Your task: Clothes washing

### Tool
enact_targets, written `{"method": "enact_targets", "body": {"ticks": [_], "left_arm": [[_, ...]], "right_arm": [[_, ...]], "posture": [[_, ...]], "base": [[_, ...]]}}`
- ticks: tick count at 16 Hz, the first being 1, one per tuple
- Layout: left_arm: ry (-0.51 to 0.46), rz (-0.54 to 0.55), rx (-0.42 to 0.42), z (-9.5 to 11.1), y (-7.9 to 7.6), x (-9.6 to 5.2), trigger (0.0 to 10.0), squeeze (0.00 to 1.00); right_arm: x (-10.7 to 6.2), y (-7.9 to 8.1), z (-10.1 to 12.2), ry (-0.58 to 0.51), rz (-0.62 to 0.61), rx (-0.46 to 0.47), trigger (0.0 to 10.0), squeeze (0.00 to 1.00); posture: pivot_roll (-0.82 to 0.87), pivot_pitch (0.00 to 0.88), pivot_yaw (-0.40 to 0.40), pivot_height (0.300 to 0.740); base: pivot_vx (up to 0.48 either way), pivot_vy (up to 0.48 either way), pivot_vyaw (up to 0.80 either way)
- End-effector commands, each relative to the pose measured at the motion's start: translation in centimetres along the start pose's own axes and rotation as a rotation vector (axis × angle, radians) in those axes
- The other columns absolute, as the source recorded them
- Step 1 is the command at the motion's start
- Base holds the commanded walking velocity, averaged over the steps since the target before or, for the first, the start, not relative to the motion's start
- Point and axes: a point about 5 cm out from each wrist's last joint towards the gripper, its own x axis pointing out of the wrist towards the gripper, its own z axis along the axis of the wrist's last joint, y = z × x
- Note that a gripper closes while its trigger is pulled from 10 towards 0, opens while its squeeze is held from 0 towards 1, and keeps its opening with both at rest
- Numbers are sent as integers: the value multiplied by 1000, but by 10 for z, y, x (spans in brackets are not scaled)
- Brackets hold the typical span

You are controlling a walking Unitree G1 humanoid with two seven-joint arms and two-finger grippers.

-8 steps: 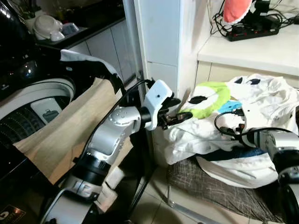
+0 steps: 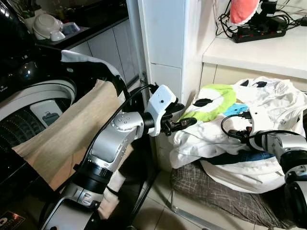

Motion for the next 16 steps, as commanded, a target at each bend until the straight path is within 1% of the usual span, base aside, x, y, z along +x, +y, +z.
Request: {"method": "enact_targets", "body": {"ticks": [1, 10, 12, 14, 15, 16], "left_arm": [[10, 11, 7, 1, 2, -3, 10000, 0], [-3, 25, 17, 3, 5, -3, 10000, 0], [-19, 73, 14, 5, 10, -3, 10000, 0], [-29, 160, 0, 8, 18, -3, 10000, 0], [-30, 182, -6, 8, 20, -3, 10000, 0], [-42, 250, -54, 12, 27, -3, 10000, 0]], "right_arm": [[2, 3, -1, 6, 16, 8, 0, 0], [2, -2, -2, -27, 2, 23, 0, 0], [0, -6, 4, -58, -17, 37, 0, 0], [-6, -11, 16, -114, -26, 57, 0, 0], [-7, -12, 19, -124, -29, 61, 0, 0], [-12, -16, 30, -168, -27, 79, 0, 0]], "posture": [[-62, 0, 123, 740], [-63, 0, 123, 740], [-65, 0, 123, 740], [-67, 0, 122, 740], [-68, 0, 121, 740], [-68, 0, 120, 740]], "base": [[0, 0, 0], [0, 0, 0], [0, 0, 0], [0, 0, 0], [0, 0, 0], [0, 0, 0]]}}
